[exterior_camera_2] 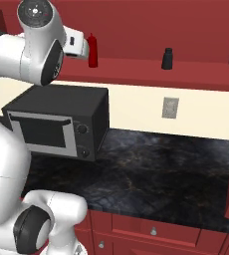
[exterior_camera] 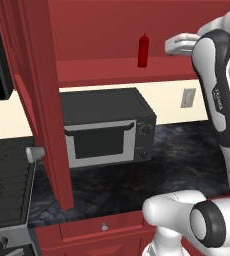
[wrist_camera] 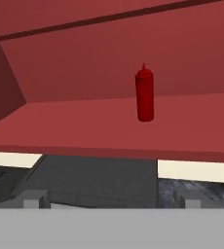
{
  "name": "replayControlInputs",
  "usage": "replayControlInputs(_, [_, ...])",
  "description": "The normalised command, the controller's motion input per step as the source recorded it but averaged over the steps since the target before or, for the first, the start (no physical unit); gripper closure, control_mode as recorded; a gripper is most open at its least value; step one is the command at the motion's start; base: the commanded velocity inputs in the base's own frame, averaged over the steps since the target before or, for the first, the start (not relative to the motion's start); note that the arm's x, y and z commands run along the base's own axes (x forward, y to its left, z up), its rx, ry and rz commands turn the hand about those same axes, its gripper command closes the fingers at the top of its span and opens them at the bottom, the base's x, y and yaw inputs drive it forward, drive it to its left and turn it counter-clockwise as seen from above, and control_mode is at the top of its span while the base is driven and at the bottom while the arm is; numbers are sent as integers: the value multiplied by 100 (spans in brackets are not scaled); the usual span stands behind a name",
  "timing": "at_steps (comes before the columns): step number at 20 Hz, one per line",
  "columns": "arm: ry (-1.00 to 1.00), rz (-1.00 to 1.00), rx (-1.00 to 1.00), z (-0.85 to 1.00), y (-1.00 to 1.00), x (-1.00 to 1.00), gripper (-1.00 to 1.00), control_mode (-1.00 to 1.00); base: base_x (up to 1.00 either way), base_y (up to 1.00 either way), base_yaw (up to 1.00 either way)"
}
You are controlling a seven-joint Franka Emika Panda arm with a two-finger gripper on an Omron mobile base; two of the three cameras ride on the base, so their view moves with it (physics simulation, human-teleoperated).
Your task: Move the ketchup and shaker from the cabinet to the dining counter.
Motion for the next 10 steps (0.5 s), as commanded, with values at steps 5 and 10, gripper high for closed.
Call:
replayControlInputs(5, [-8, 1, 0, -2, 0, 57, -100, -100, 0, 0, 0])
replayControlInputs(10, [-11, 1, -1, -9, 0, 62, -100, -100, 0, 0, 0])
